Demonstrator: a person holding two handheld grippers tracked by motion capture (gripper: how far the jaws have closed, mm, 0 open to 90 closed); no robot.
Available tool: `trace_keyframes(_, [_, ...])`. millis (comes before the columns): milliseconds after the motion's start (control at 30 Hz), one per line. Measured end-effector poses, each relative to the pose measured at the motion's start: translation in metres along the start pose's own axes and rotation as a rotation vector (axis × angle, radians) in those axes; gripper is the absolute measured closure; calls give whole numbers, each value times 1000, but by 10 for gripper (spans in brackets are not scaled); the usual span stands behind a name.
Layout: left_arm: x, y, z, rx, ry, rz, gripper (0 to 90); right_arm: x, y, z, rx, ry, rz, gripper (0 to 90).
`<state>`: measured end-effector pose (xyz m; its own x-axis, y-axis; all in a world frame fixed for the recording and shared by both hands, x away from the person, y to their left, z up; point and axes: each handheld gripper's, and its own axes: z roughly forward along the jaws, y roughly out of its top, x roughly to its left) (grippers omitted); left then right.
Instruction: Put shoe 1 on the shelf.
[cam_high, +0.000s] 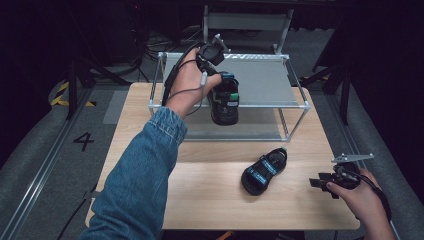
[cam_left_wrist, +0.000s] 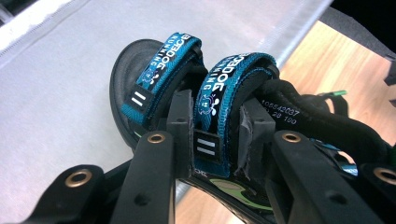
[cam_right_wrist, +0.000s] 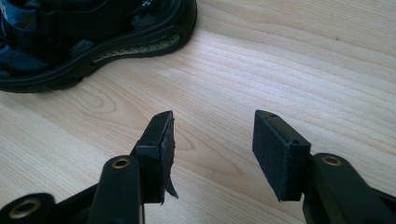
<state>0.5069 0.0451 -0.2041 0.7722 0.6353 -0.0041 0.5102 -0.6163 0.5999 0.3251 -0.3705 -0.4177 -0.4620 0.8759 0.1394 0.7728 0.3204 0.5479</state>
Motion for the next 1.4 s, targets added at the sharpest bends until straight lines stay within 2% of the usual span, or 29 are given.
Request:
trace_keyframes(233, [19, 3, 17, 20, -25, 2, 707, 2, 0, 2, 8, 3, -5, 495])
trace_keyframes(300, [23, 2, 19, 16, -34, -12, 705, 2, 0, 3, 11, 3, -5, 495])
trace_keyframes(433, [26, 1, 22, 20, -26, -27, 667, 2, 0, 2, 9, 2, -6, 494])
trace_keyframes(500, [26, 1, 21, 9, -13, -39, 587, 3, 0, 2, 15, 5, -11, 493])
trace_keyframes(533, [24, 1, 16, -11, 15, -37, 547, 4, 0, 3, 12, 6, -15, 492])
trace_keyframes(567, [24, 1, 16, -11, 15, -37, 516, 4, 0, 3, 12, 6, -15, 492])
trace_keyframes(733, [13, -3, -2, -55, 92, -44, 444, 8, 3, 4, 10, 9, -28, 490])
trace_keyframes(800, [9, -6, -12, -68, 108, -46, 421, 9, 5, 5, 18, 13, -37, 489])
trace_keyframes(833, [9, -6, -12, -68, 108, -46, 421, 10, 6, 6, 16, 15, -42, 489])
trace_keyframes(867, [3, -11, -24, -71, 125, -49, 421, 10, 7, 7, 14, 15, -50, 489])
trace_keyframes(900, [3, -11, -24, -71, 125, -49, 424, 10, 7, 7, 14, 15, -50, 489])
trace_keyframes(933, [-3, -16, -34, -70, 112, -39, 448, 11, 9, 8, 15, 17, -54, 489])
trace_keyframes(967, [-3, -16, -34, -70, 112, -39, 491, 11, 9, 8, 15, 17, -54, 489])
trace_keyframes(1000, [-8, -19, -39, -61, 94, -33, 491, 12, 10, 8, 16, 17, -57, 489])
trace_keyframes(1067, [-17, -25, -47, -38, 72, 4, 543, 13, 12, 9, 21, 19, -60, 489])
trace_keyframes(1100, [-25, -29, -49, -19, 46, 14, 572, 14, 12, 10, 21, 22, -61, 488])
trace_keyframes(1133, [-25, -29, -49, -19, 46, 14, 588, 14, 12, 10, 21, 22, -61, 488])
trace_keyframes(1233, [-38, -37, -49, 11, 11, 44, 613, 16, 15, 12, 24, 24, -71, 488])
trace_keyframes(1400, [-53, -49, -44, 16, -38, 69, 656, 17, 16, 13, 24, 24, -75, 488])
